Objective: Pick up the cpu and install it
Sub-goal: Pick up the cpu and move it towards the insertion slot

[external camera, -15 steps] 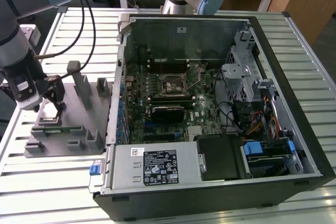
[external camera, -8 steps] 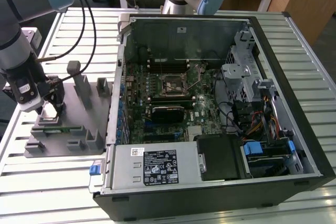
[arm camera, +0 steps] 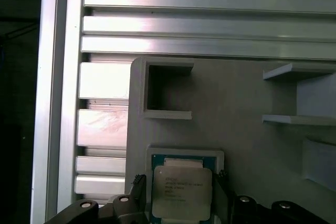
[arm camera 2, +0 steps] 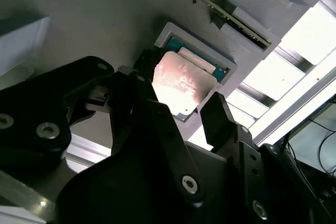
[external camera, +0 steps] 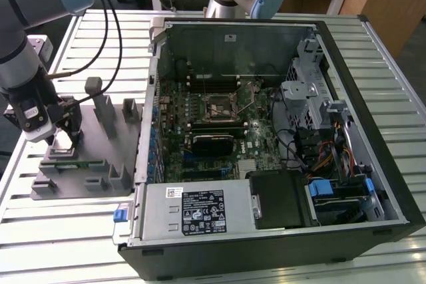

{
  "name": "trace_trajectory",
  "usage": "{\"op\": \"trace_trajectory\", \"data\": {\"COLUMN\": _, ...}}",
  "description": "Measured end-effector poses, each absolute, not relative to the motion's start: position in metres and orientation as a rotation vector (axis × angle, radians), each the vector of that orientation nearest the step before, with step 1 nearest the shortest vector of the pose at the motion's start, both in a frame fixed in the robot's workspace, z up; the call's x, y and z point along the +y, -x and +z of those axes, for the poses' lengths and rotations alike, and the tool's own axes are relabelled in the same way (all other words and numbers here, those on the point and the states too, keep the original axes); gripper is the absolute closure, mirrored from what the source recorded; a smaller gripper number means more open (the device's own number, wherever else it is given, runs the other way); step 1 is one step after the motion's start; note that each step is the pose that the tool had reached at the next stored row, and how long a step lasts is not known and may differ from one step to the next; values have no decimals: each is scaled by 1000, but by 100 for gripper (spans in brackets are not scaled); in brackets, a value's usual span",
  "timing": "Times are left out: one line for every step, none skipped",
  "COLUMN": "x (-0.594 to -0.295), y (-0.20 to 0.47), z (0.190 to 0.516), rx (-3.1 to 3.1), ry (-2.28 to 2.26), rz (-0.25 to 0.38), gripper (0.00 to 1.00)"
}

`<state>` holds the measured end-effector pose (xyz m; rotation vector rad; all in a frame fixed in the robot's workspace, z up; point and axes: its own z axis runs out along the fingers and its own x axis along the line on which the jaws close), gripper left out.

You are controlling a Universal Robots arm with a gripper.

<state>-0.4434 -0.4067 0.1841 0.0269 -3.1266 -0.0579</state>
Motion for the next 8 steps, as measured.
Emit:
{"op": "trace_trajectory", "data": {"x": -407, "y": 443, "z": 184, "rx": -3127, "ry": -27, "rz": -58, "gripper": 38}}
{"op": "trace_trajectory", "data": {"x": -407, "y": 443, "z": 184, "rx": -3127, "ry": -27, "rz": -58, "gripper": 40}}
{"op": "trace_trajectory", "data": {"x": -407, "y": 443, "z": 184, "rx": -3127, "ry": -27, "rz": -58, "gripper": 45}}
{"op": "trace_trajectory", "data": {"x": -407, "y": 443, "z": 184, "rx": -3127, "ry": -27, "rz": -58, "gripper": 46}}
{"op": "trace_trajectory", "data": {"x": -407, "y": 443, "z": 184, "rx": -3127, "ry": -27, "rz": -58, "gripper": 46}}
{"op": "trace_trajectory", "data": {"x": -407, "y": 443, "z": 184, "rx": -3127, "ry": -27, "rz": -58, "gripper": 46}}
{"op": "trace_trajectory", "data": {"x": -407, "y": 443, "z": 184, "rx": -3127, "ry": -27, "rz": -58, "gripper": 46}}
{"op": "trace_trajectory", "data": {"x": -407, "y": 443, "z": 185, "rx": -3127, "ry": -27, "rz": -58, "gripper": 46}}
